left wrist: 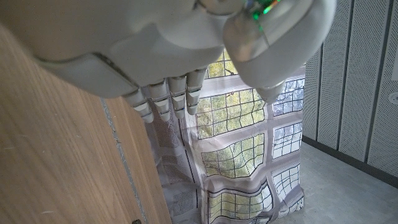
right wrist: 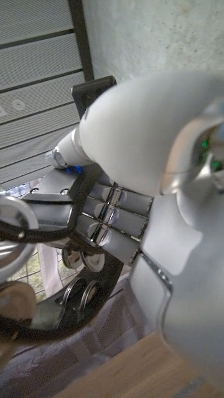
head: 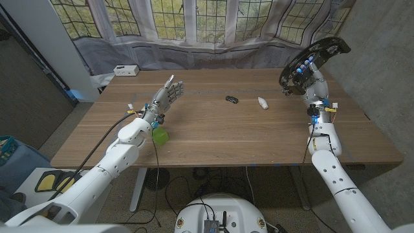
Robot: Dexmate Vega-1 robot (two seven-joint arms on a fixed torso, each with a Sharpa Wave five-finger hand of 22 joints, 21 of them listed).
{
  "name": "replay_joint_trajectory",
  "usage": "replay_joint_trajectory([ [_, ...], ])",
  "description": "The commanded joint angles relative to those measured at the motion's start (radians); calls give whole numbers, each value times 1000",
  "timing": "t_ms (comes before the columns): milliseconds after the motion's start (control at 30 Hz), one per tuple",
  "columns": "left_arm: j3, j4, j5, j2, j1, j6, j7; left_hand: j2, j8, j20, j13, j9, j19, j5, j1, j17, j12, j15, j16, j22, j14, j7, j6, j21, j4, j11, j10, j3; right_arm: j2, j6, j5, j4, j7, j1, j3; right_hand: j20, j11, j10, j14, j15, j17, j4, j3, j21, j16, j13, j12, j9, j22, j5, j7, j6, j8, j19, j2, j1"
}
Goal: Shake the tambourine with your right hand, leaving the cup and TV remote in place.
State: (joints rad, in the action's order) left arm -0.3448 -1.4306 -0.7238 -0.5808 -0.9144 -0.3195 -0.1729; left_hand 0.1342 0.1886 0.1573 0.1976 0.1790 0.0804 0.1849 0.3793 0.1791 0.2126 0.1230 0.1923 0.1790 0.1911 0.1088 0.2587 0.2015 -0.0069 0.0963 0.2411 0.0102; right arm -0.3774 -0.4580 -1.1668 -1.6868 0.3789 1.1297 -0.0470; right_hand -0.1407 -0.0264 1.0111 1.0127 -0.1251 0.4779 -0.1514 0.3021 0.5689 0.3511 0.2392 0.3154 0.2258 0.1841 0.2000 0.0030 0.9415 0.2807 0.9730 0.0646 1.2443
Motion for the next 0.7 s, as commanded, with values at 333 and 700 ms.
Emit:
replay_joint_trajectory([
  [333,3,-7,3,0,-3,-7,6,-4,1,7,3,1,-2,-1,-7,4,2,-8,-1,3,2,-4,5,-1,2,-5,1,10,-410,136,738,-304,-226,-67,-85,6,9,9,35,-83,7,2,2,13,-8,4,-6,5,4,7,-63,80,3,-11,85,78],
  [700,4,-38,10,-11,-18,-2,18,-4,1,11,3,1,-3,-1,-7,4,3,-8,-1,3,3,-6,6,-2,1,-6,2,11,-533,420,1142,-508,-387,-111,-187,11,10,8,26,-81,9,-1,0,16,-13,2,-10,5,2,7,-61,82,1,-22,85,81],
])
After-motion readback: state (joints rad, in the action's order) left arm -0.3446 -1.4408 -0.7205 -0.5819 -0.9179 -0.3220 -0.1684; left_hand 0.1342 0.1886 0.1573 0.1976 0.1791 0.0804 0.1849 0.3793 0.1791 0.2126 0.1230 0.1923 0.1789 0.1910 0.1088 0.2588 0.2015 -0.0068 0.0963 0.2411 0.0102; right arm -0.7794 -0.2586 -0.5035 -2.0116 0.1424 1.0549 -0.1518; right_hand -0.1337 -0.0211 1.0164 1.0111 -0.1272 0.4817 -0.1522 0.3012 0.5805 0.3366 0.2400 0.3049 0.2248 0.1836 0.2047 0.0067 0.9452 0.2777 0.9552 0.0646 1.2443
